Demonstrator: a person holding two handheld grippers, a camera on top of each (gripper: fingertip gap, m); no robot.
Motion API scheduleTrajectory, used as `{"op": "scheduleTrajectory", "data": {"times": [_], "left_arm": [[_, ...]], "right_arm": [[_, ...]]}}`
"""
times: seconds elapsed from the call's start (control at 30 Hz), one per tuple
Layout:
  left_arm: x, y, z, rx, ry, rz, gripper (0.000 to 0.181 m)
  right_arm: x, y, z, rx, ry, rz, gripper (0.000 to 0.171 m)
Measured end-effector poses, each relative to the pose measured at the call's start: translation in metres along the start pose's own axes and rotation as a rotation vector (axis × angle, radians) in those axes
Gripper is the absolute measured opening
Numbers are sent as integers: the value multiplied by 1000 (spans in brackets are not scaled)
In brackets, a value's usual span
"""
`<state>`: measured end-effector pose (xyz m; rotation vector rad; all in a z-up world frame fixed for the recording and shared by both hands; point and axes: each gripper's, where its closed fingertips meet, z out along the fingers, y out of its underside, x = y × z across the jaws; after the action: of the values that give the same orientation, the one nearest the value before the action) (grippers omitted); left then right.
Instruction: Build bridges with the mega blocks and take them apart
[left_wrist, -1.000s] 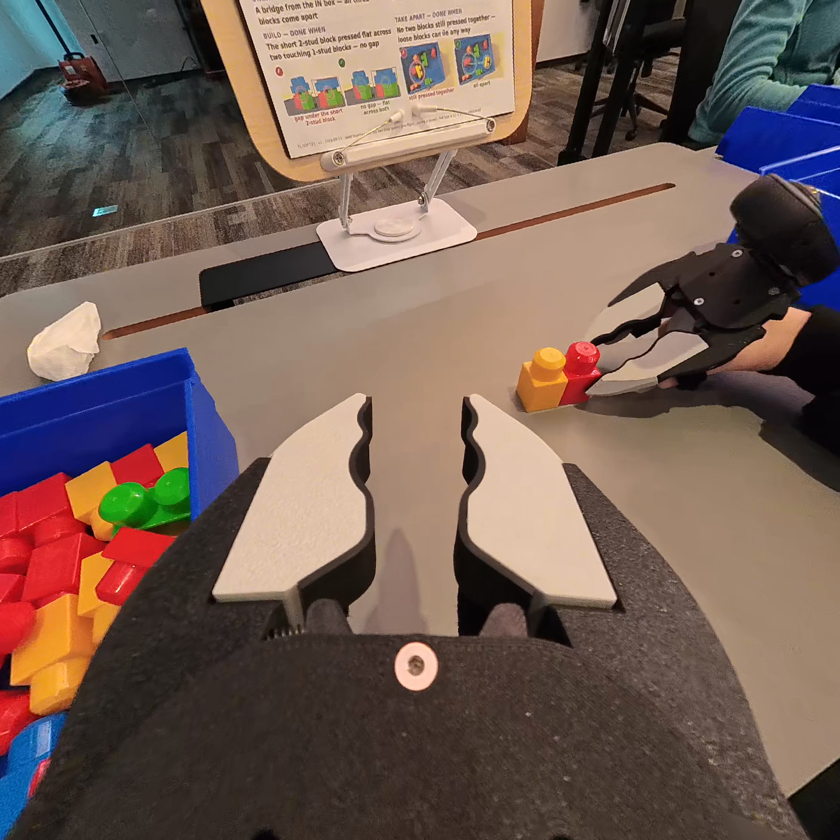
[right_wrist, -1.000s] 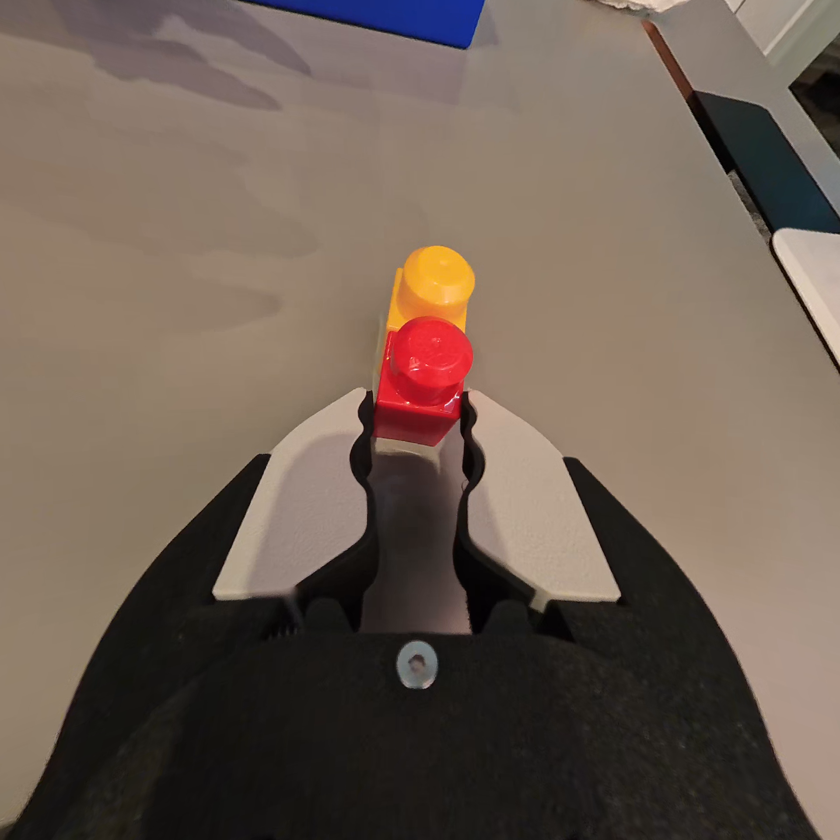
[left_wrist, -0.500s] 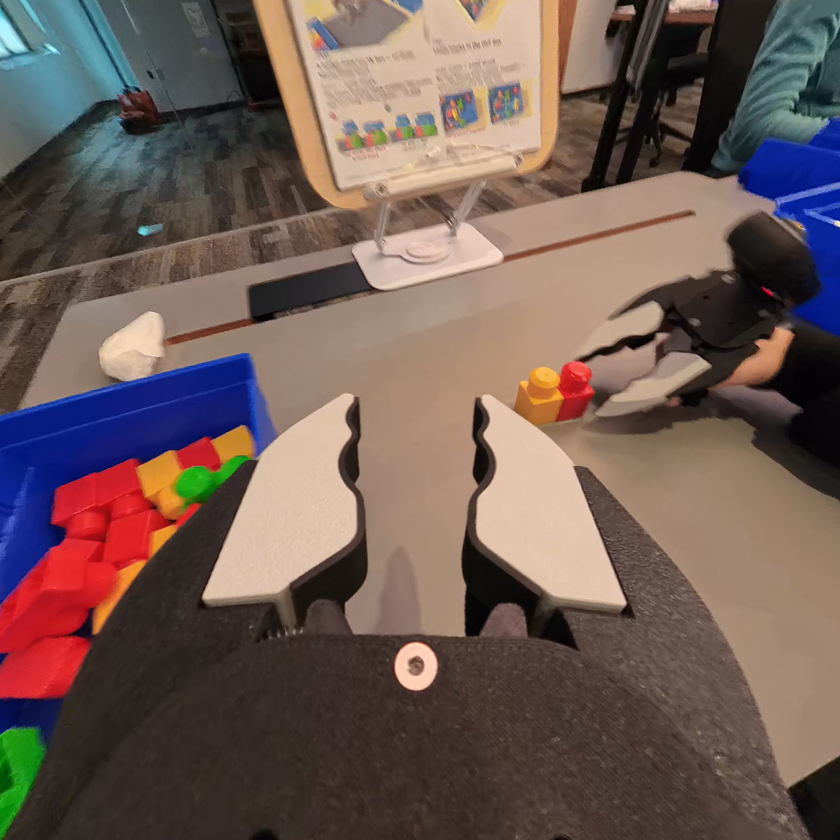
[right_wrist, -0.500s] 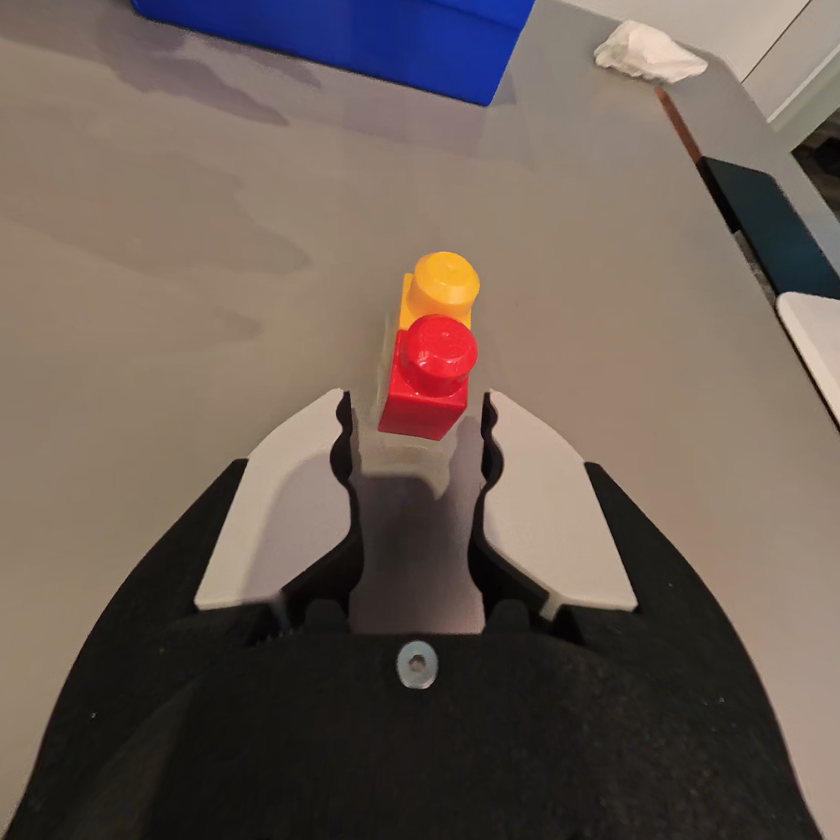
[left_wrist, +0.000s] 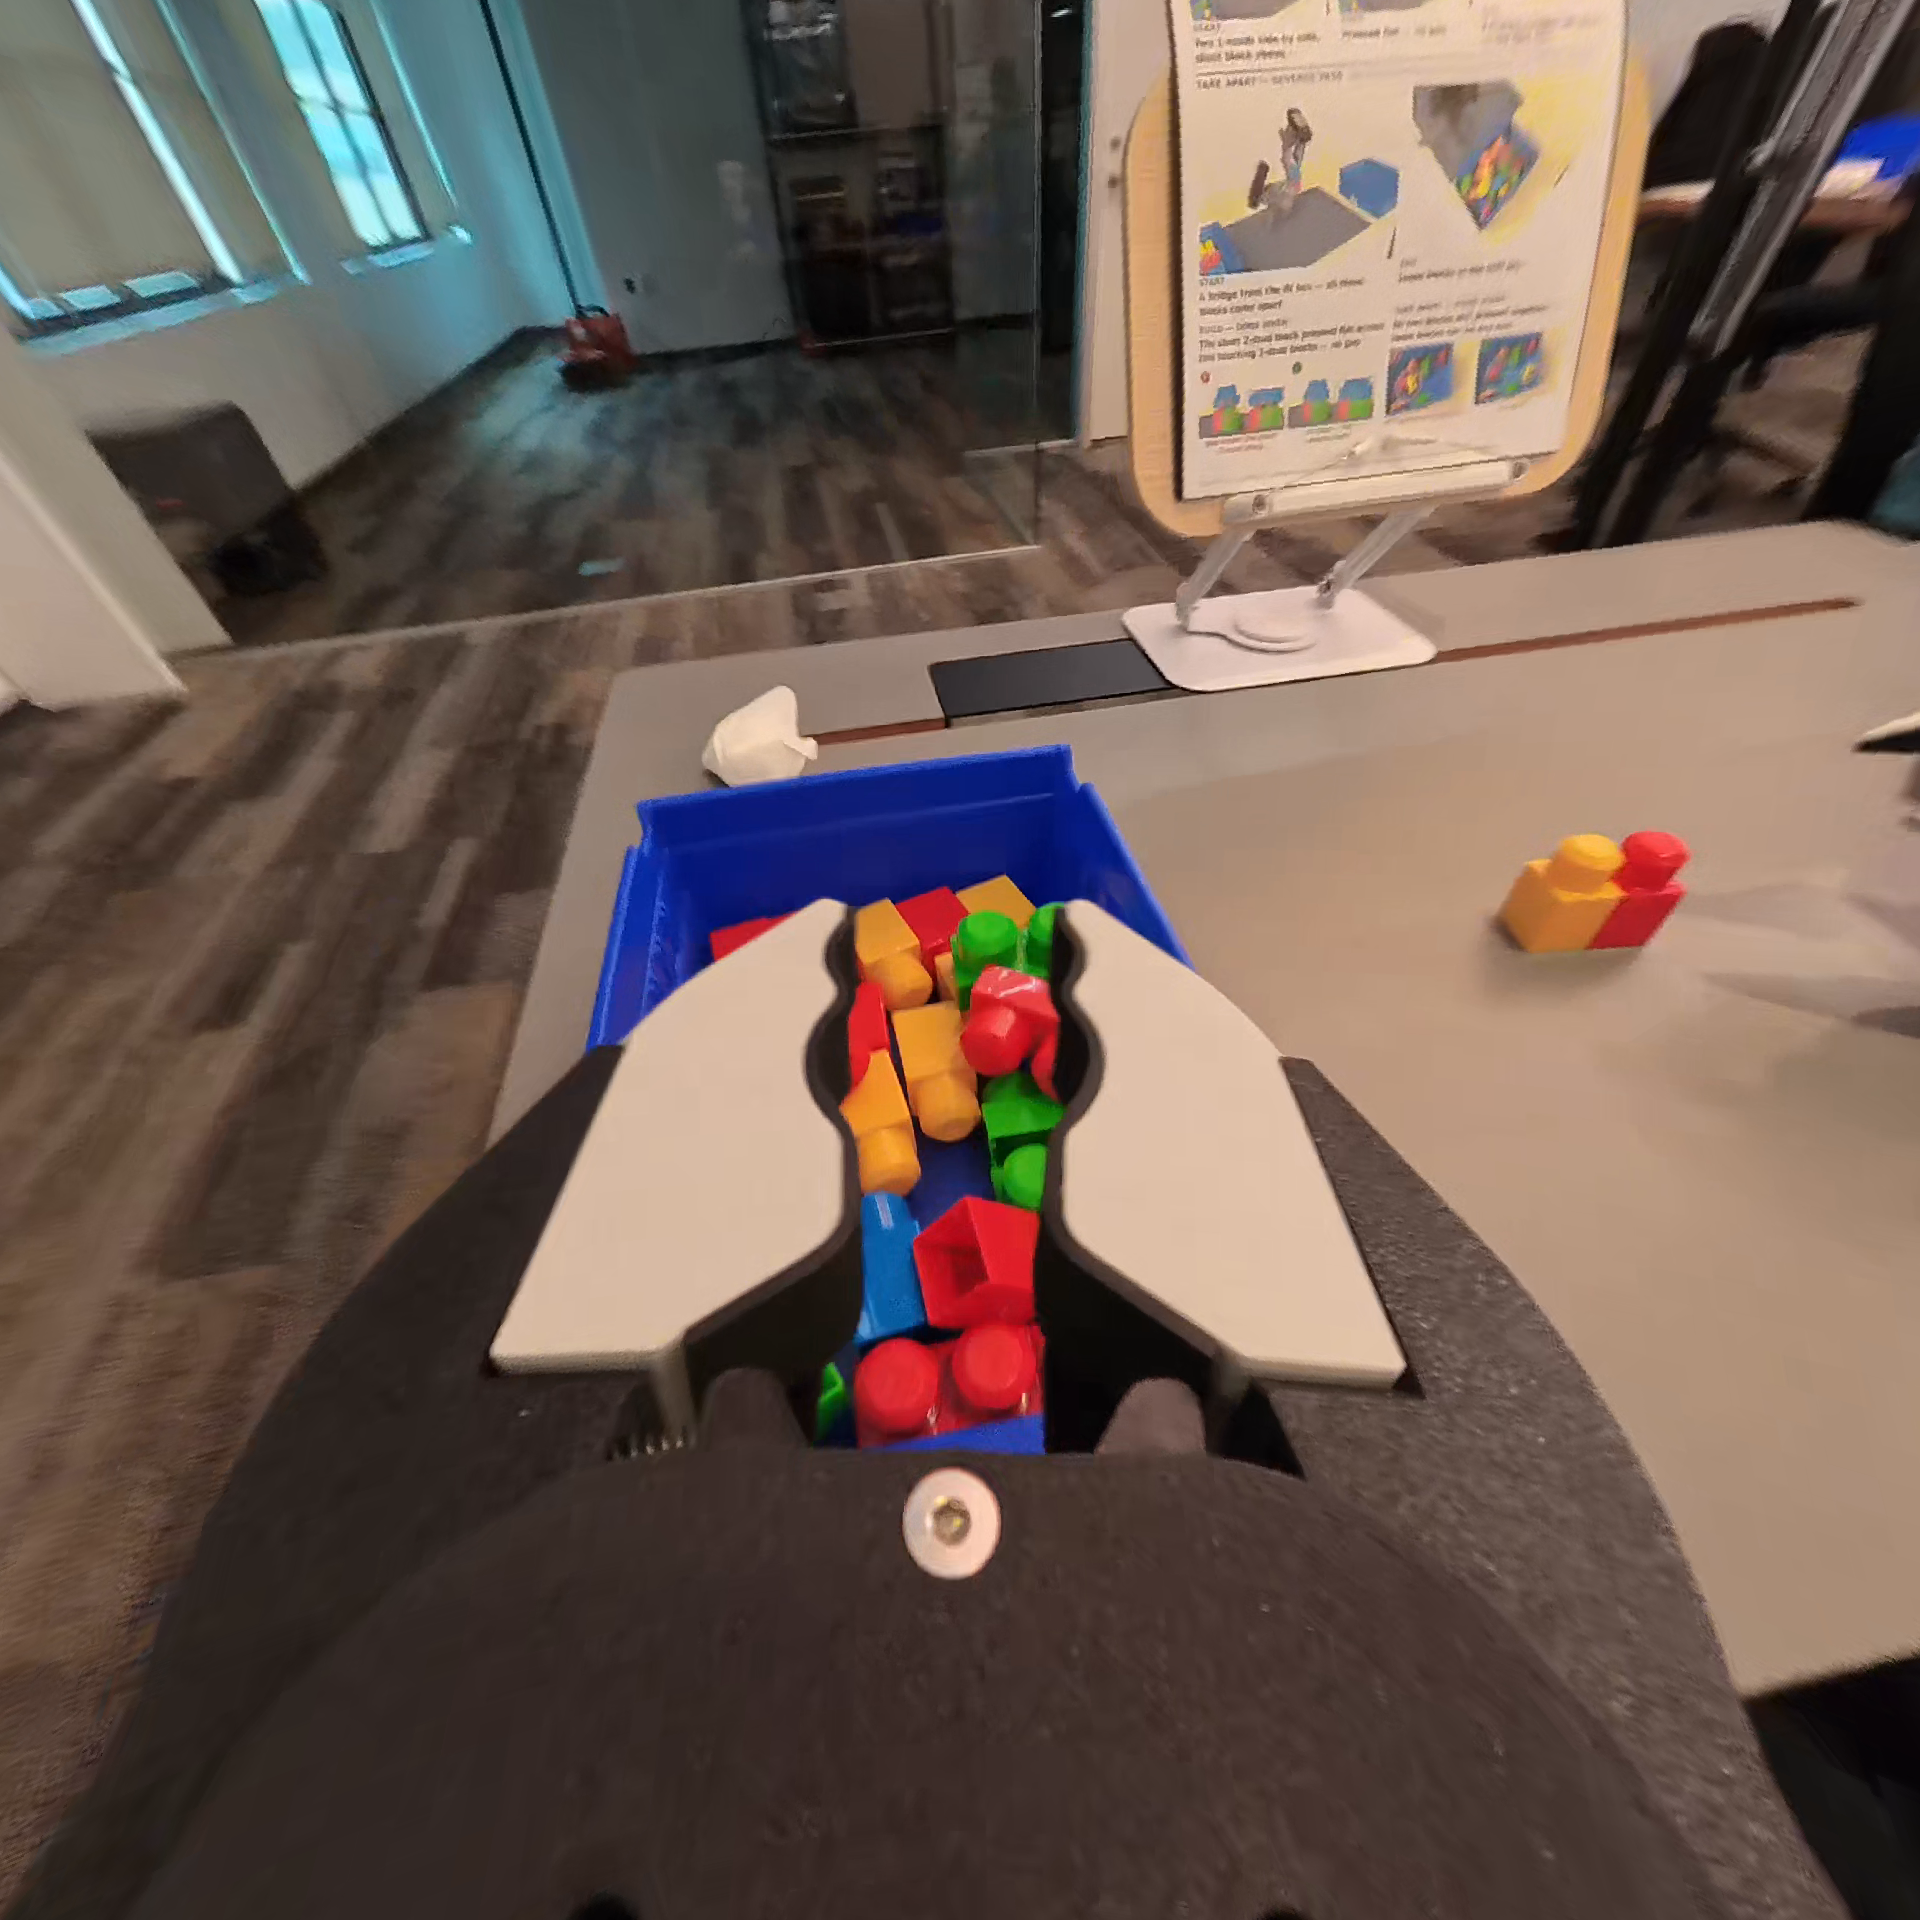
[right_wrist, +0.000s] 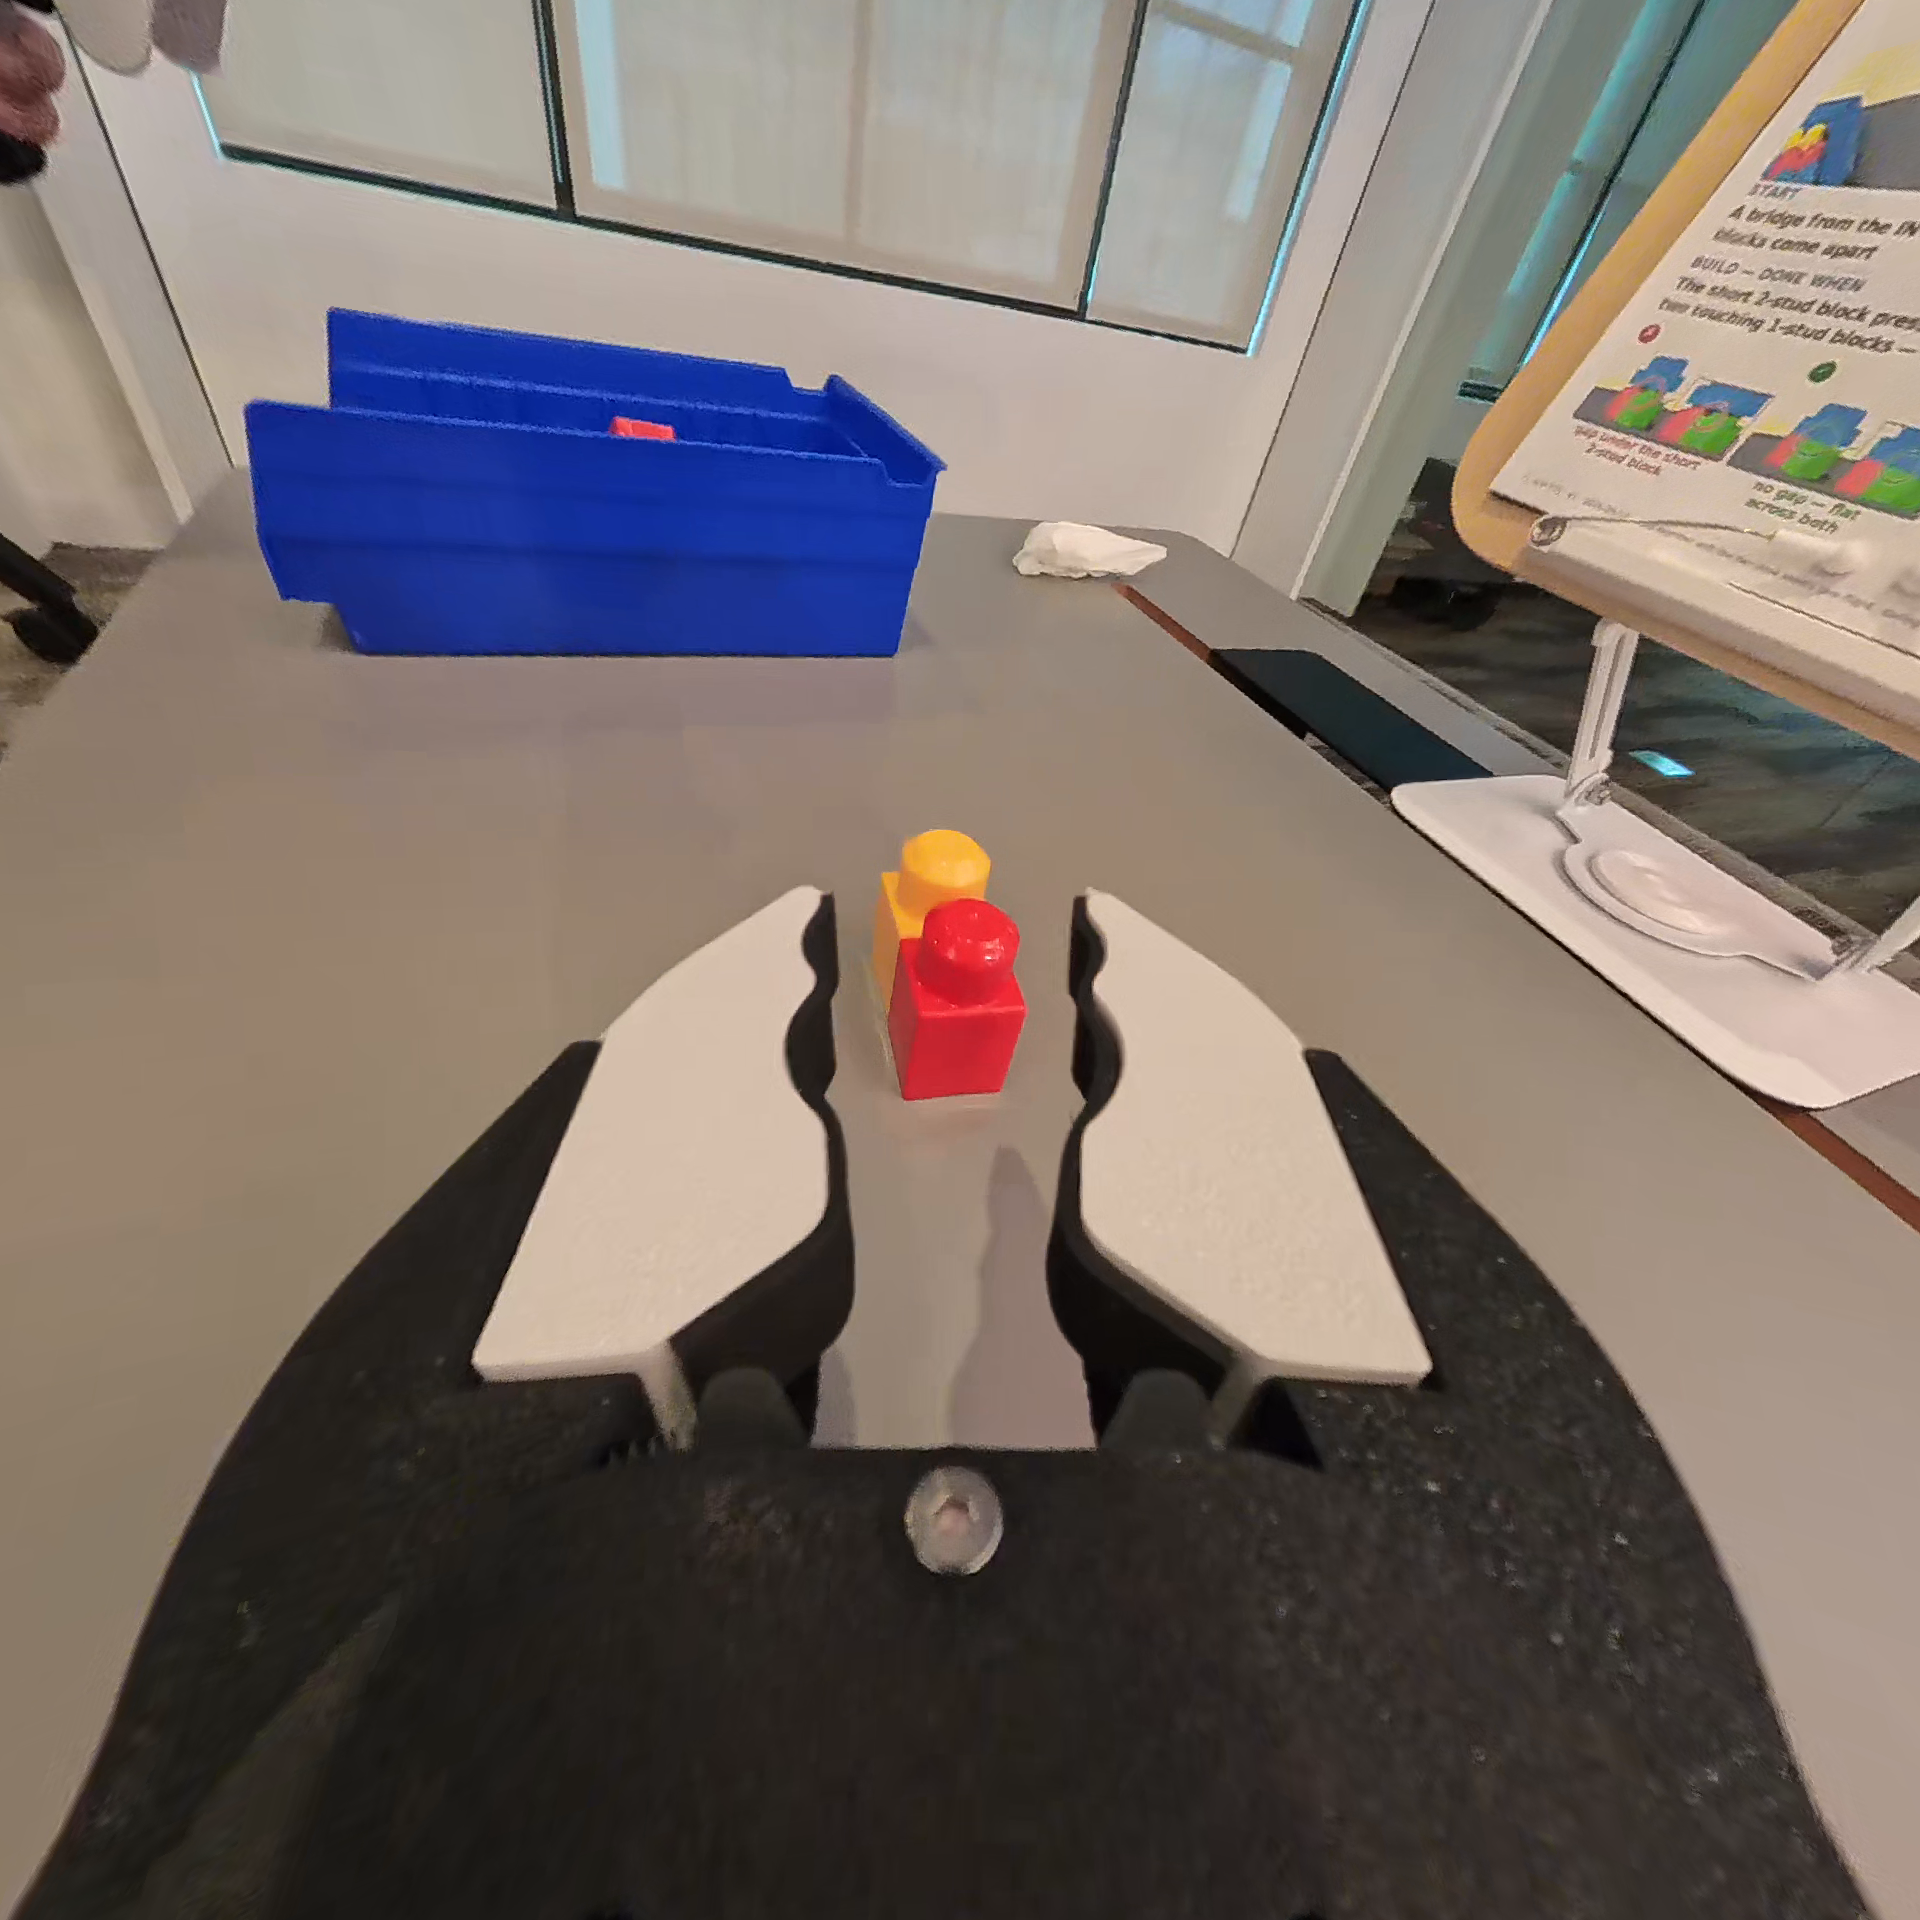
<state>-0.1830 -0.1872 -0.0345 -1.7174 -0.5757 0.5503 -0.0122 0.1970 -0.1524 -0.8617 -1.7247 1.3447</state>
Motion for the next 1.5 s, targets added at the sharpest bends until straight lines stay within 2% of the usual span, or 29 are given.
{"op": "scheduleTrajectory", "data": {"times": [0.03, 0.13, 0.3, 0.37, 0.53, 0.7, 0.8, 1.2, 1.5], "left_arm": [[-4, 3, -2, -2, 16, -5, 29], [-29, 17, -4, -32, -56, 20, 28], [-42, 44, 4, -147, -70, 166, 22], [-37, 54, 16, -204, -11, 282, 22], [-33, 76, 50, -356, 160, 528, 37], [-39, 96, 79, -561, 331, 538, 62], [-43, 106, 89, -646, 407, 543, 67], [-57, 137, 120, -855, 515, 667, 57], [-56, 153, 128, -923, 577, 674, 48]], "right_arm": [[-1, -1, 1, 2, -7, 12, 37], [-7, -5, 5, 1, -22, 15, 18], [-31, -35, 15, 104, -95, -51, 5], [-37, -41, 23, 91, -124, -63, 8], [-49, -40, 33, 85, -191, -48, 9], [-50, -23, 30, 68, -211, -6, 8], [-48, -21, 25, 69, -213, 6, 8], [-38, -13, 9, 81, -214, 67, 7], [-45, -3, 13, 30, -256, 64, 7]]}}
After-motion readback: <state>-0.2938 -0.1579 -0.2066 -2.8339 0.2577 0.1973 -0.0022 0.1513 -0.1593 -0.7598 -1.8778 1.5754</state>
